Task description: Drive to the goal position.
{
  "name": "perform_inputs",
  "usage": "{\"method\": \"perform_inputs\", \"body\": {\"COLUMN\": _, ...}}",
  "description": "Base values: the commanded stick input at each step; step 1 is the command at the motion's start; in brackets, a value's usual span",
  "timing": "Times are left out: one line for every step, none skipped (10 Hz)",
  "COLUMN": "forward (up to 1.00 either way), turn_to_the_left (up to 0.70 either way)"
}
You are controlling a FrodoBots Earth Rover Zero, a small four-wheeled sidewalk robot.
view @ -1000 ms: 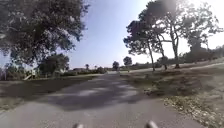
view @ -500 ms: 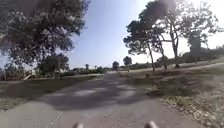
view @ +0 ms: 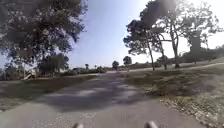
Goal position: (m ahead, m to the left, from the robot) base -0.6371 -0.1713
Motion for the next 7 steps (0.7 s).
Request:
{"method": "perform_inputs", "body": {"forward": 0.1, "turn_to_the_left": -0.01}}
{"method": "perform_inputs", "body": {"forward": 0.1, "turn_to_the_left": -0.01}}
{"method": "perform_inputs", "body": {"forward": 0.11, "turn_to_the_left": -0.01}}
{"method": "perform_inputs", "body": {"forward": 0.11, "turn_to_the_left": -0.01}}
{"method": "perform_inputs", "body": {"forward": 0.11, "turn_to_the_left": -0.01}}
{"method": "perform_inputs", "body": {"forward": 0.11, "turn_to_the_left": -0.01}}
{"method": "perform_inputs", "body": {"forward": 0.11, "turn_to_the_left": -0.01}}
